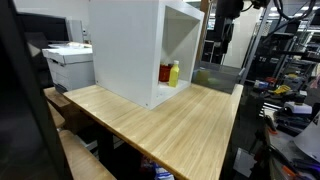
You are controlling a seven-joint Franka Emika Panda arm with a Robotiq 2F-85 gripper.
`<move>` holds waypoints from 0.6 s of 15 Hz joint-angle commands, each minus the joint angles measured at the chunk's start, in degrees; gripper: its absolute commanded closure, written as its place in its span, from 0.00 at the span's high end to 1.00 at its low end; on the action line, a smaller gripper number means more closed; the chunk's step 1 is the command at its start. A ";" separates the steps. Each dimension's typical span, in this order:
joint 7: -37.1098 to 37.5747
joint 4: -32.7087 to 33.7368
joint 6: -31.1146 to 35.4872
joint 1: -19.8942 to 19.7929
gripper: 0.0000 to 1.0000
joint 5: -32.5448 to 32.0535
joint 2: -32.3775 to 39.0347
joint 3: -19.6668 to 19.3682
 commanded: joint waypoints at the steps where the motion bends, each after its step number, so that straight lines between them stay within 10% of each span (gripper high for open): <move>1: 1.06 0.13 -0.28 -0.70 1.00 -0.33 -1.03 -0.63; 9: 1.98 0.90 -2.65 -2.94 1.00 -1.66 -5.87 -2.31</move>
